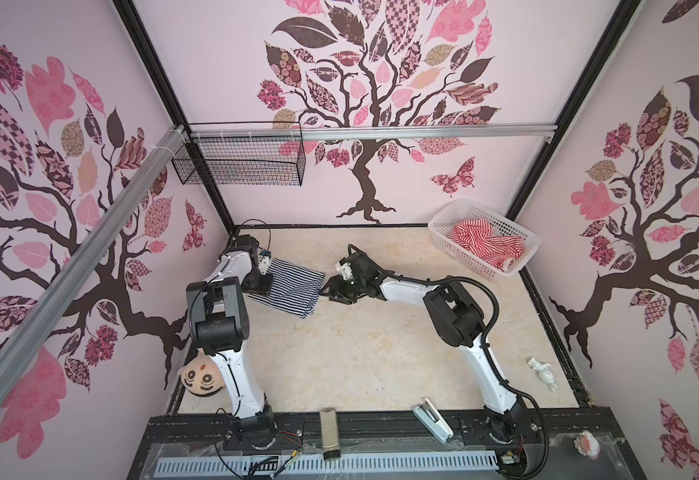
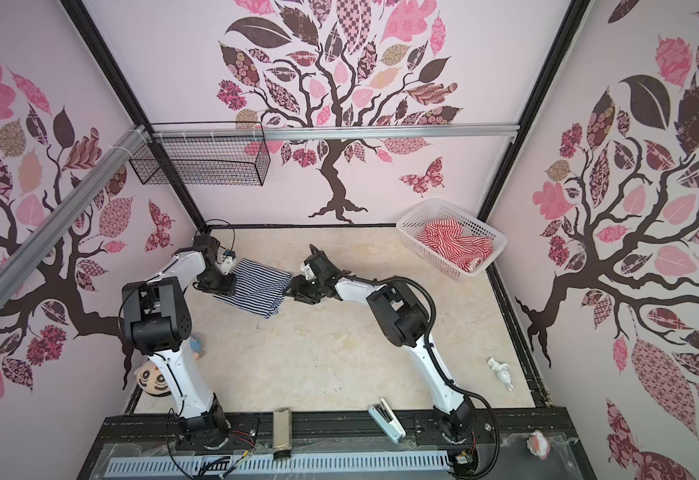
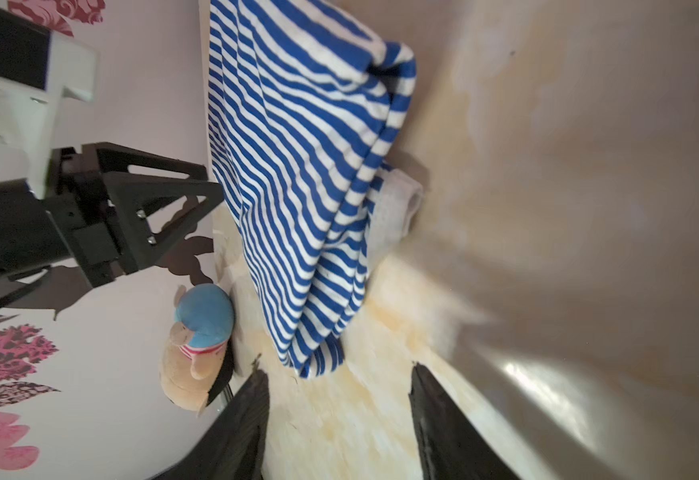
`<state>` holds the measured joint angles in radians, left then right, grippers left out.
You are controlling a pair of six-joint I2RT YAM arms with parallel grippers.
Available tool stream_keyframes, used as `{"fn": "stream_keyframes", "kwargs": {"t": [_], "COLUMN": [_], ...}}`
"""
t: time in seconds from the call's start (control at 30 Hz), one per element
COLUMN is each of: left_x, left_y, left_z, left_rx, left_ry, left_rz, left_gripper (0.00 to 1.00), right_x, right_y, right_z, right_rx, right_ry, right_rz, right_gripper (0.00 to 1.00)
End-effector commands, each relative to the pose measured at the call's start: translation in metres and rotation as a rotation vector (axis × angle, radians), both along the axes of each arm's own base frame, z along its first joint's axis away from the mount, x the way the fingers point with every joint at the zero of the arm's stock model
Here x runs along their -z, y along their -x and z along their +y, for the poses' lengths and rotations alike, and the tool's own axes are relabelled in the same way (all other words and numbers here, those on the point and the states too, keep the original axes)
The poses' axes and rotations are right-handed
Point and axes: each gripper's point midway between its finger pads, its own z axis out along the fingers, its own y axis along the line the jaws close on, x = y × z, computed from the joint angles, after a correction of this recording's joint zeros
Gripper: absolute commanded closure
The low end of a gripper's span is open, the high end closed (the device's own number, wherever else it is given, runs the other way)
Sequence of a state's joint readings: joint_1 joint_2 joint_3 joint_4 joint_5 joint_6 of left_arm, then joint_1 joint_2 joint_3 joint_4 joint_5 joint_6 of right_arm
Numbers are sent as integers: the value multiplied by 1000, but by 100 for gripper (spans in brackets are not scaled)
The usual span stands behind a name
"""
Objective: Fold and stack the tank tops
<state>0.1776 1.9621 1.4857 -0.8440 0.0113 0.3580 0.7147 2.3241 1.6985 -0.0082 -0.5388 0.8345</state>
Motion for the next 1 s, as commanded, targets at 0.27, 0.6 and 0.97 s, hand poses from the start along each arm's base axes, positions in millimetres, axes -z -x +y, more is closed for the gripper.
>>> {"fn": "stream_keyframes", "kwargs": {"t": [0.27, 0.6, 0.97], "left_x": [-13, 47, 40], "left_y": [19, 7, -27], "left_z": [-162, -164, -113], "left_rx": [352, 296, 124], "left_ry": [183, 120, 37], "left_rz": [-75, 54, 41], "left_gripper": [48, 48, 48], "right_x": [-104, -135, -89], "right_y": [-55, -92, -119], "right_z": [-220, -422, -538], "right_rx": [345, 712, 922], "right_ry": [265, 395, 659], "right_rz": [-170, -198, -111], "right_gripper": [34, 23, 17]}}
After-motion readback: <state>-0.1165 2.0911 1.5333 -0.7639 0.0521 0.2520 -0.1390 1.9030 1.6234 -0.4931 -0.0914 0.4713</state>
